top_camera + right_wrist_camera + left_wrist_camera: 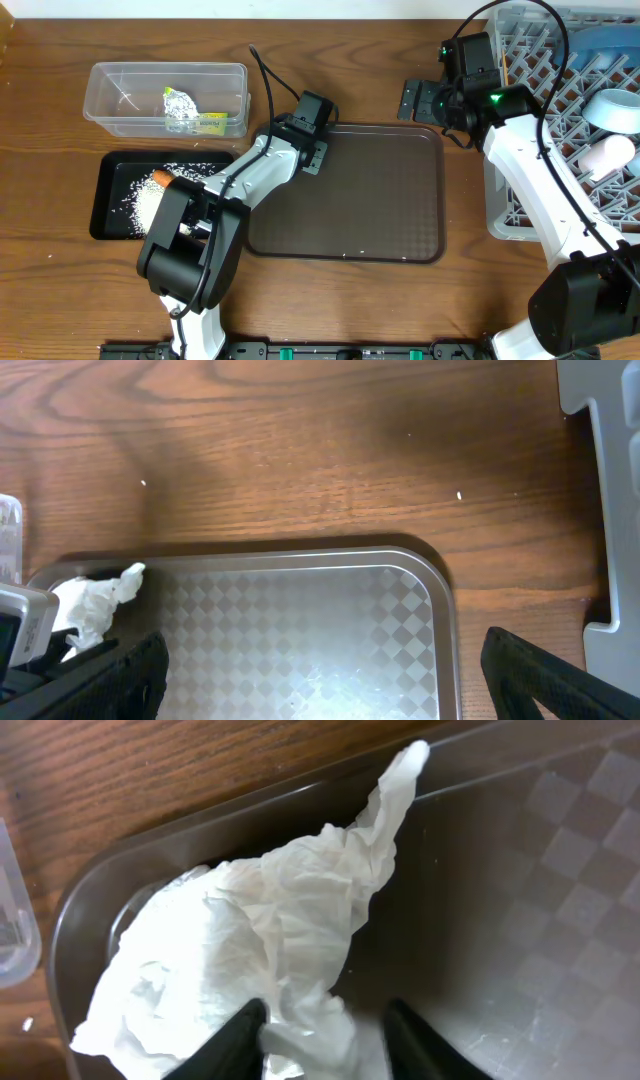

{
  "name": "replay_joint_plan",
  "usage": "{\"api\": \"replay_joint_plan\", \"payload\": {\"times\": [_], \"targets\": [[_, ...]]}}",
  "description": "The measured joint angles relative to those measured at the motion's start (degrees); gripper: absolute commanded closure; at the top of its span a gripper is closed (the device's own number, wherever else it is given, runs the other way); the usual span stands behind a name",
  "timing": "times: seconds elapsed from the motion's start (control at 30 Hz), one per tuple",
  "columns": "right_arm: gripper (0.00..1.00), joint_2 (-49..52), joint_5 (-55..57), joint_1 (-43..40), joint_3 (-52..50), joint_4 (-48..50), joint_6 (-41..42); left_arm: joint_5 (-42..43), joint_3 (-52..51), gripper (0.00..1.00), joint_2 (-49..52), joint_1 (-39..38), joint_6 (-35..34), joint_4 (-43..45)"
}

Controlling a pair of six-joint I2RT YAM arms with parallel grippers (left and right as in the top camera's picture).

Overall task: Sort waste into correct bins and load items into the dishwasher rack
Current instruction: 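Grasp the white tissue with the left gripper, then carry the tissue with the left gripper into the clear bin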

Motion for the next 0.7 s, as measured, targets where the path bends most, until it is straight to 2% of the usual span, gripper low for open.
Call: {"api": "replay_joint_plan", "payload": {"times": [0.17,0.47,0.7], "targets": [[0.01,0.0,0.0,0.0,0.0,0.0,0.0,0.0,0.0,0.94,0.0,0.0,0.1,0.0],[0.01,0.0,0.0,0.0,0.0,0.0,0.0,0.0,0.0,0.94,-1.4,0.0,0.5,0.0],[0.01,0.0,0.0,0.0,0.0,0.0,0.0,0.0,0.3,0.94,-14.0,0.0,0.2,3.0]]}}
